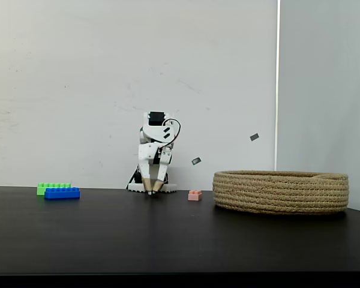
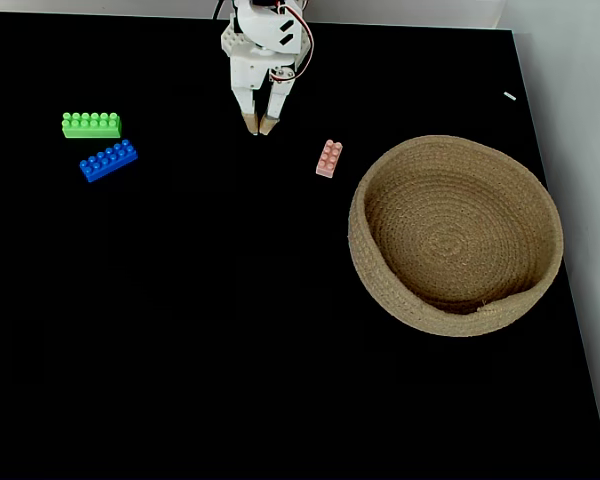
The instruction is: Place the lego blocks in the tray
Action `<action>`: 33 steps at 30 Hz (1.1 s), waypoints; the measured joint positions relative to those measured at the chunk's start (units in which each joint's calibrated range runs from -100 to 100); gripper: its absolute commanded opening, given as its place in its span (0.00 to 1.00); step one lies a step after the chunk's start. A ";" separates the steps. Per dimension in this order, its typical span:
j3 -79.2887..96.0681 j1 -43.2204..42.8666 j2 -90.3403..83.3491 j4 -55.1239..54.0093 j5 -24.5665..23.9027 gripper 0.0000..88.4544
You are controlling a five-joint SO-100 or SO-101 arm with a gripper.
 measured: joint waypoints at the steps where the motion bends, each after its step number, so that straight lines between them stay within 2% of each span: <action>1: 0.00 0.00 0.00 0.00 0.00 0.00; 5: 0.00 -2.44 0.00 0.00 0.00 0.00; 33: 0.00 -2.93 0.00 0.00 0.00 0.00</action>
